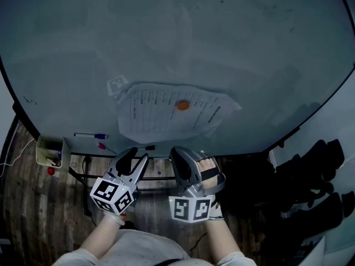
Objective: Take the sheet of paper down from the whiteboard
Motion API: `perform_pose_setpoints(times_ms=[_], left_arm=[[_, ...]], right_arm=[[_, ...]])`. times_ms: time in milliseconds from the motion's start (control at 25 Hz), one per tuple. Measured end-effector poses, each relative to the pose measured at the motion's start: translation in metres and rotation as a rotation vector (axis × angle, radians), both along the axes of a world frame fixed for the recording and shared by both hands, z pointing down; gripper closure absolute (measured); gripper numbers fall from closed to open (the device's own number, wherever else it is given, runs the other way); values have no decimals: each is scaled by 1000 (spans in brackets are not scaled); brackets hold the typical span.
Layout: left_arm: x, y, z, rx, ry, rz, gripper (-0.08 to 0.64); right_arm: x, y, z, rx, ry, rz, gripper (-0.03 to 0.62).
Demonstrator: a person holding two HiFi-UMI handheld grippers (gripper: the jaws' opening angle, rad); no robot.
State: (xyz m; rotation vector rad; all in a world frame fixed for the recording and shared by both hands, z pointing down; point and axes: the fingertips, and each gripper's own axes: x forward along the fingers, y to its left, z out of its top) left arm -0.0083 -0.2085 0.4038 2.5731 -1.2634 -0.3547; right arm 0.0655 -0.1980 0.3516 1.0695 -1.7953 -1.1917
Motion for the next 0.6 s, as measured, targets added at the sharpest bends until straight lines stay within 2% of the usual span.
perform_pose_setpoints(times_ms=[160, 480, 600], left_arm=[[2, -12, -6, 13, 3, 31, 399], [6, -27, -14, -15, 93, 109, 399], [4, -32, -20, -30, 118, 124, 399]], right_arm=[[2, -11, -5, 26, 35, 18, 569], [6, -32, -21, 67, 66, 52, 563], [3, -38, -27, 80, 89, 59, 500]])
